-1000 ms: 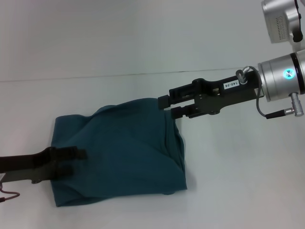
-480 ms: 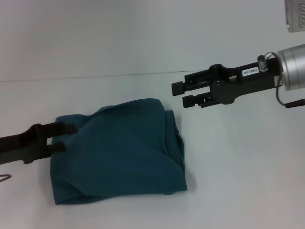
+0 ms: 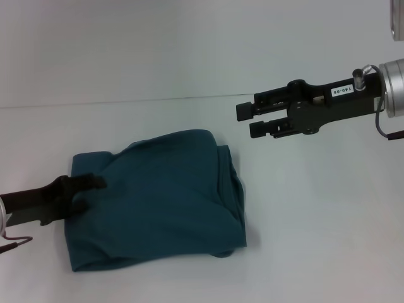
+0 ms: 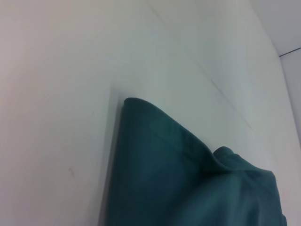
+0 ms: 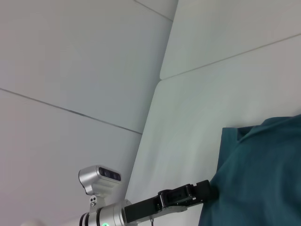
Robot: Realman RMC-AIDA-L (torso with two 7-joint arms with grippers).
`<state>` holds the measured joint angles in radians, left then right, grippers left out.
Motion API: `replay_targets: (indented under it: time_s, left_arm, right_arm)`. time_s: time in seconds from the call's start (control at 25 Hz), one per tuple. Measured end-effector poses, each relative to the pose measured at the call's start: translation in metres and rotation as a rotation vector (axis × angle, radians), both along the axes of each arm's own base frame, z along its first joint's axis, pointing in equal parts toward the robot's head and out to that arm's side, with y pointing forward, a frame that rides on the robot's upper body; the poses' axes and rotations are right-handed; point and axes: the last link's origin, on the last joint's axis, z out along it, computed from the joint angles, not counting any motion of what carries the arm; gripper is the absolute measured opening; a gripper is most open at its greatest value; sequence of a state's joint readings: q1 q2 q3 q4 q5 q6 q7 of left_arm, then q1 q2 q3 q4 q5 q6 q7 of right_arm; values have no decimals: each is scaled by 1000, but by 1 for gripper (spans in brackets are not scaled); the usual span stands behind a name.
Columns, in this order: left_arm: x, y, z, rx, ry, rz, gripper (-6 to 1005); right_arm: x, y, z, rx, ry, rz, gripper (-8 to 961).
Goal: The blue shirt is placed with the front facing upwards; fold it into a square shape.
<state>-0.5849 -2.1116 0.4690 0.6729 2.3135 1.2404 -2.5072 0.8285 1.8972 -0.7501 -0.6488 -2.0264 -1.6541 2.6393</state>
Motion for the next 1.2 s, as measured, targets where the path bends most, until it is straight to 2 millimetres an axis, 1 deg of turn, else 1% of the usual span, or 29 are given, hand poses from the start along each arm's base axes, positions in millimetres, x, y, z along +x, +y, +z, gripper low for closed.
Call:
replay_targets:
  time_s: [0.2, 0.32, 0.4, 0.48, 0.56, 0.72, 0.96, 1.12, 1.2]
  left_arm:
    - [9, 0, 10, 8, -37, -43, 752]
    - [23, 2, 20, 40, -101, -102, 752]
    - [31, 5, 20, 43, -119, -130, 752]
    - [42, 13, 14, 32, -125, -154, 752]
    - [52, 20, 5, 7, -124, -170, 751]
    - [66, 34, -11, -22, -101, -181, 752]
    - [70, 49, -24, -4, -34, -160, 752]
    - [72, 57, -39, -4, 37, -148, 753]
    - [73, 61, -42, 11, 57, -145, 753]
  right_arm:
    - [1, 0, 2, 1, -4, -2, 674]
    - [1, 1, 4, 1, -6, -2, 674]
    - [1, 1, 5, 1, -6, -3, 674]
    - [1, 1, 6, 4, -4, -6, 674]
    - [1, 2, 7, 8, -3, -8, 674]
    - [2, 2, 11, 12, -4, -8, 674]
    - [3, 3, 14, 15, 0, -9, 674]
    - [3, 4, 18, 26, 14, -21, 674]
    - [4, 4, 19, 29, 16, -23, 674]
